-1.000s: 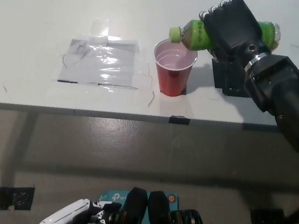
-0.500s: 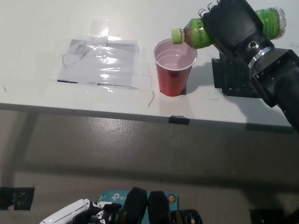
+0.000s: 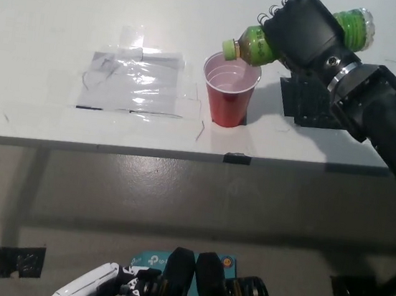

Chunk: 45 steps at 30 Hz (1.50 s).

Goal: The robot uses its right hand to pick up a bottle kept in the middle of the desk and tilt it into a cup kept next to it to pour water out

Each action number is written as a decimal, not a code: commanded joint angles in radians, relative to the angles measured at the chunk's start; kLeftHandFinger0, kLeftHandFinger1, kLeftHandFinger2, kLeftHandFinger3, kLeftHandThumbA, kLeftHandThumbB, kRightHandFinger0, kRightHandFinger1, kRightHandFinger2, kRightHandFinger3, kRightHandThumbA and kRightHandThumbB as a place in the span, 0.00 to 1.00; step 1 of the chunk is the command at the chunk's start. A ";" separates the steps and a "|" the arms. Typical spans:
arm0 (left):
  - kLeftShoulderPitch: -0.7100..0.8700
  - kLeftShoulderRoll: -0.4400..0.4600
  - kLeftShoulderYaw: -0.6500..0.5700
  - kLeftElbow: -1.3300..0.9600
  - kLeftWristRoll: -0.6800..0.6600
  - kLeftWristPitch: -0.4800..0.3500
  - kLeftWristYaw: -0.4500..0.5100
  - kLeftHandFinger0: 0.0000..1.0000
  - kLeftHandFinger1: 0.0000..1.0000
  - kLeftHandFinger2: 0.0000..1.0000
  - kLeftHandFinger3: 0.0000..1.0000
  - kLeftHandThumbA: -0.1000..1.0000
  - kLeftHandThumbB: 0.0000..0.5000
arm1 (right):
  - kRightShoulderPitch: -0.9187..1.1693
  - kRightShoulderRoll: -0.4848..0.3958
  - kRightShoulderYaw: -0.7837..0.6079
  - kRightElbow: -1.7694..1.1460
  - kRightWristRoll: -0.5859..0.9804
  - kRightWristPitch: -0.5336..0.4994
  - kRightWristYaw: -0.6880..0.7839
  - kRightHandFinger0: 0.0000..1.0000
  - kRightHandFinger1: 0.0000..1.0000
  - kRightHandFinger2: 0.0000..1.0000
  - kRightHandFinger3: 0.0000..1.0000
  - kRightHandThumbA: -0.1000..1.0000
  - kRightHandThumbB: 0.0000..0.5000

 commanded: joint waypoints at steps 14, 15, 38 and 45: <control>0.000 0.011 0.012 -0.024 -0.003 -0.001 -0.007 0.91 0.99 0.94 1.00 1.00 1.00 | 0.051 0.095 -0.348 -0.134 0.297 0.077 0.183 0.00 0.00 0.20 0.41 0.00 0.28; 0.000 0.010 0.012 -0.024 -0.003 0.000 -0.007 0.92 0.99 0.94 1.00 1.00 1.00 | 0.053 0.099 -0.360 -0.136 0.299 0.077 0.187 0.00 0.00 0.14 0.41 0.00 0.29; 0.003 0.007 0.012 -0.028 0.000 -0.002 -0.002 0.91 0.97 0.92 1.00 1.00 1.00 | 0.166 0.192 -0.743 -0.073 0.657 -0.318 -0.103 0.00 0.00 0.06 0.69 0.00 0.00; 0.002 0.007 0.012 -0.025 -0.001 -0.007 -0.003 0.92 0.98 0.91 1.00 1.00 1.00 | 0.186 0.201 -0.747 -0.014 0.631 -0.391 -0.231 0.00 0.00 0.19 0.78 0.03 0.00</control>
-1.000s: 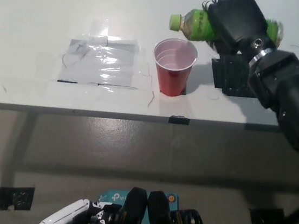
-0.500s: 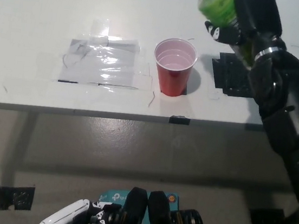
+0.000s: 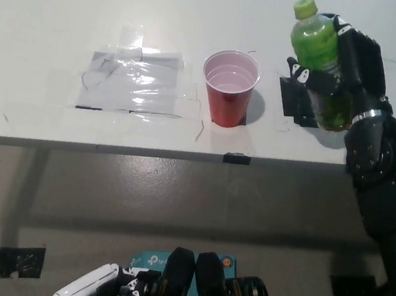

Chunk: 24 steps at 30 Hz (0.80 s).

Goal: The robot uses its right hand to pick up a bottle kept in the middle of the desk and tilt it into a cup kept next to it to pour water out

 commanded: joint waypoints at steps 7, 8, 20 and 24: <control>-0.004 0.004 0.007 -0.026 0.005 -0.007 -0.001 0.91 0.98 0.91 1.00 1.00 1.00 | -0.056 0.052 -0.061 0.037 0.090 -0.268 -0.380 0.00 0.00 0.18 0.91 0.26 0.00; -0.004 0.004 0.008 -0.028 0.002 -0.005 -0.002 0.91 0.98 0.92 1.00 1.00 1.00 | -0.056 0.061 -0.069 0.051 0.095 -0.268 -0.397 0.00 0.00 0.21 0.96 0.31 0.00; -0.010 0.005 0.005 -0.026 0.004 -0.011 -0.005 0.91 0.98 0.93 1.00 1.00 1.00 | -0.043 0.127 -0.178 0.110 0.237 -0.268 -0.502 0.00 0.00 0.27 1.00 0.22 0.00; -0.008 0.004 0.005 -0.033 0.007 -0.004 -0.002 0.91 0.98 0.92 1.00 1.00 1.00 | -0.034 0.151 -0.216 0.128 0.280 -0.268 -0.512 0.00 0.00 0.23 1.00 0.00 0.00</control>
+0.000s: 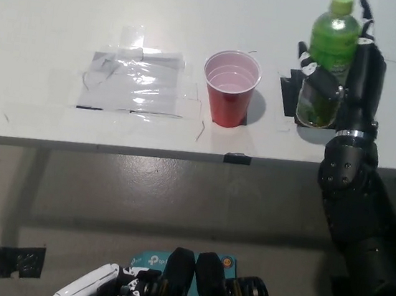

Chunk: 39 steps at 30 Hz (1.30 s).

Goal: The robot uses its right hand to pick up a bottle kept in the middle of the desk and tilt it into a cup kept next to it to pour water out

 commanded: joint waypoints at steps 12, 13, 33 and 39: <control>-0.021 0.008 0.002 -0.035 0.011 0.004 -0.006 0.89 0.97 0.91 1.00 1.00 1.00 | 0.020 0.033 -0.026 0.002 0.158 -0.101 -0.164 0.00 0.00 0.36 1.00 0.00 0.00; -0.023 0.010 0.000 -0.029 0.012 -0.006 -0.009 0.89 0.97 0.91 1.00 1.00 1.00 | 0.031 0.018 0.014 0.013 0.129 -0.101 -0.177 0.00 0.00 0.31 1.00 0.00 0.00; -0.034 0.006 -0.003 -0.029 0.020 -0.002 -0.003 0.85 0.94 0.90 1.00 1.00 1.00 | 0.026 -0.120 0.365 0.111 -0.024 -0.101 -0.295 0.00 0.02 0.47 0.92 0.00 0.00; -0.035 0.012 0.000 -0.029 0.015 0.002 -0.009 0.88 0.96 0.91 1.00 1.00 1.00 | 0.011 -0.104 0.347 0.145 -0.015 -0.098 -0.323 0.00 0.00 0.45 0.95 0.00 0.00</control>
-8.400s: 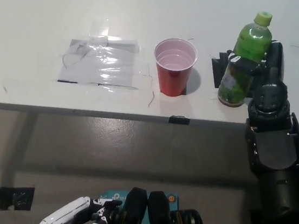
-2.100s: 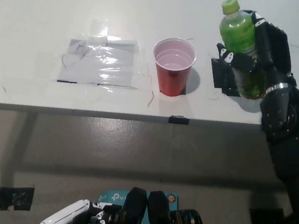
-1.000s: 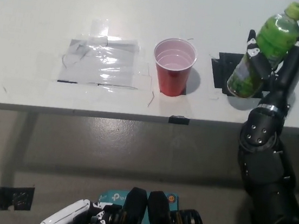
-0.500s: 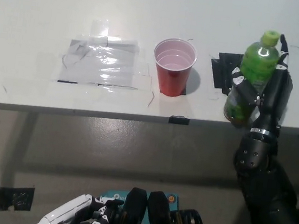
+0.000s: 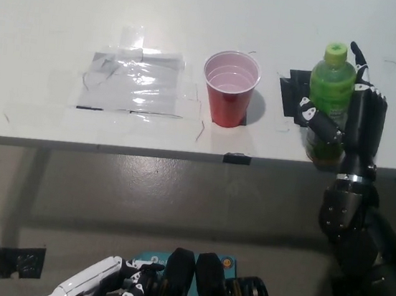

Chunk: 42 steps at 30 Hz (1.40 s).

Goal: The robot uses its right hand to pick up a bottle kept in the middle of the desk and tilt it into a cup kept next to it to pour water out

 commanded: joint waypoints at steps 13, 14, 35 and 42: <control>0.001 0.012 0.006 -0.025 0.002 -0.013 -0.010 0.90 0.97 0.92 1.00 1.00 1.00 | -0.061 0.059 -0.097 0.086 0.052 0.152 -0.028 1.00 1.00 1.00 1.00 0.93 0.59; 0.000 0.013 0.006 -0.029 -0.001 -0.001 -0.012 0.91 0.97 0.92 1.00 1.00 1.00 | -0.059 0.060 -0.100 0.086 0.054 0.153 -0.021 1.00 1.00 1.00 1.00 0.95 0.61; 0.005 0.010 0.013 -0.036 0.003 0.008 -0.002 0.87 0.97 0.93 1.00 1.00 1.00 | 0.073 0.001 -0.109 -0.188 0.042 0.263 0.103 1.00 1.00 1.00 1.00 0.95 0.74; 0.009 0.019 0.022 -0.030 0.002 0.001 -0.001 0.86 0.96 0.94 1.00 1.00 1.00 | 0.355 -0.043 -0.090 -0.707 0.069 0.402 0.343 1.00 1.00 1.00 1.00 0.93 0.68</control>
